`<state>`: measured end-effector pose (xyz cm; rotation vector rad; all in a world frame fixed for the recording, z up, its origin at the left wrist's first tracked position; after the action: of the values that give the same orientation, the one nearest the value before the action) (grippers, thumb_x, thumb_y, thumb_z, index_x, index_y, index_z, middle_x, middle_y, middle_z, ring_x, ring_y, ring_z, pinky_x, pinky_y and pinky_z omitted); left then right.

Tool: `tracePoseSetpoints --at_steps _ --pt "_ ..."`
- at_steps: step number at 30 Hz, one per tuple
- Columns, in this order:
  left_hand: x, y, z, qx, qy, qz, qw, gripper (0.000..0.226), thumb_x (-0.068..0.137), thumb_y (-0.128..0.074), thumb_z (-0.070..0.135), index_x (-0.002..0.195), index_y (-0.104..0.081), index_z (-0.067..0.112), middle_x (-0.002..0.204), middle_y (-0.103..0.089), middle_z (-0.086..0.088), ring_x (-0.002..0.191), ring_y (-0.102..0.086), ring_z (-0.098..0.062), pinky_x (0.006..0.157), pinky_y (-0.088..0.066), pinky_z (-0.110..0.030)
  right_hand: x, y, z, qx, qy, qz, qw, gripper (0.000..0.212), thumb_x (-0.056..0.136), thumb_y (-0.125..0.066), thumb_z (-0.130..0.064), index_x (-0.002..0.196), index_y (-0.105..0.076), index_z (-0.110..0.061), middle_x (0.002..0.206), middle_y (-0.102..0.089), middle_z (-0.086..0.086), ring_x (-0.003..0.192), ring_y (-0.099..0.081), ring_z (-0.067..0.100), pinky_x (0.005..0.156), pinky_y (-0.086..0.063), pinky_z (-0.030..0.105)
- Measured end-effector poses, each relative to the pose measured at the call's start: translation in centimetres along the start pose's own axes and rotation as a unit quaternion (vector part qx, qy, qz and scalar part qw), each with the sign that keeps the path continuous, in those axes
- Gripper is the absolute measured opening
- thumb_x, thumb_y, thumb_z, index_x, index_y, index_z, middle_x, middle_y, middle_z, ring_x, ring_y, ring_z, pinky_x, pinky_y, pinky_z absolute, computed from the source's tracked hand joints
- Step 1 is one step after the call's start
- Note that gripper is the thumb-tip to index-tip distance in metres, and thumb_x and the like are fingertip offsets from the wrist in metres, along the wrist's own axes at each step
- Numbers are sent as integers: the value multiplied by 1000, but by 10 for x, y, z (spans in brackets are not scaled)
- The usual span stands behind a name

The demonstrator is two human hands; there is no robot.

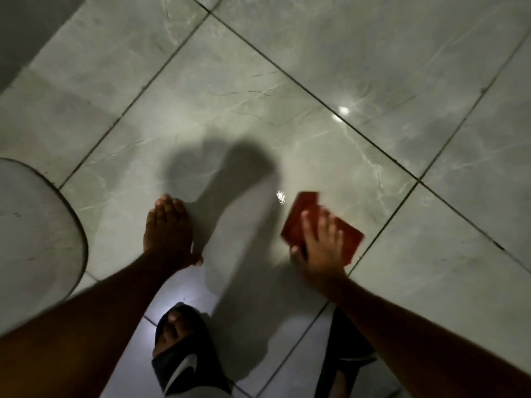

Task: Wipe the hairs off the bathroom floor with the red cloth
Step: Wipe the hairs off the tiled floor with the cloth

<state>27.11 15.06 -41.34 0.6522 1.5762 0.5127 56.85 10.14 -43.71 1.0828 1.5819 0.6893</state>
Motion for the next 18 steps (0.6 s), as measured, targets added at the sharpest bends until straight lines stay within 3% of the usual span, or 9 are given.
tracePoseSetpoints --at_steps 1,2,4,5,6,8,10,14,18 --pt "0 0 0 3 1 2 1000 149 51 -81 62 144 13 -7 155 9 -34 146 2 -45 121 -9 -50 -11 -9 -12 -53 166 -66 982 82 79 -55 -39 153 -21 -25 160 -12 20 145 -15 46 112 -22 67" --pt "1 0 0 6 1 5 1000 149 50 -81 63 144 13 -7 155 8 -34 145 1 -45 121 -10 -50 -12 -8 -8 -103 334 -117 930 83 77 -60 -37 151 -24 -28 160 -16 18 145 -19 44 110 -23 66" --pt "2 0 1 8 1 10 1000 150 49 -81 63 144 12 -6 155 7 -34 145 0 -45 121 -10 -50 17 20 23 -170 517 -129 829 80 75 -66 -33 148 -33 -27 156 -32 18 140 -33 42 105 -32 65" --pt "3 -1 1 7 4 11 1000 151 48 -82 62 144 12 -6 155 7 -34 145 0 -45 121 -9 -49 47 35 37 -189 512 -102 832 76 76 -61 -34 147 -34 -25 154 -35 20 138 -36 44 103 -35 66" --pt "3 -2 1 4 8 9 1000 151 48 -83 61 144 13 -6 155 7 -34 145 1 -45 121 -9 -49 84 52 53 -192 438 -75 875 76 79 -54 -38 150 -29 -24 155 -31 23 138 -34 46 103 -35 68" --pt "5 -4 2 -12 15 10 1000 152 47 -86 57 144 13 -6 155 7 -33 146 1 -44 121 -8 -49 152 85 72 -119 185 -35 975 82 82 -47 -47 153 -10 -31 161 -13 21 145 -16 46 109 -24 70" --pt "7 -6 0 -20 16 15 1000 153 45 -87 55 145 12 -5 155 6 -32 146 1 -44 121 -8 -49 191 98 51 -38 7 -7 999 86 85 -54 -47 153 -4 -32 163 -2 18 147 -4 43 114 -14 67" --pt "9 -8 -5 -23 5 16 1000 153 45 -85 60 144 13 -4 156 7 -31 146 2 -43 121 -8 -49 180 61 -71 -28 102 14 994 82 86 -58 -40 154 -13 -26 162 -9 19 146 -8 44 112 -13 64" --pt "7 -6 -4 -22 8 14 1000 154 45 -85 60 144 14 -4 156 8 -31 146 2 -43 121 -8 -48 60 -14 -129 -51 233 -28 971 81 82 -58 -35 153 -20 -27 162 -13 17 148 -9 41 115 -15 64"
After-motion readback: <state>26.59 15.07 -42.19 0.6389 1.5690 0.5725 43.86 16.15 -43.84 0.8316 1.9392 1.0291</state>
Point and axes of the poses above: each hand's wrist, its own x-axis towards the middle knuckle, its own y-axis out of the back of the hand, z = x × y, the point moved 5 cm from there along x, towards the middle knuckle
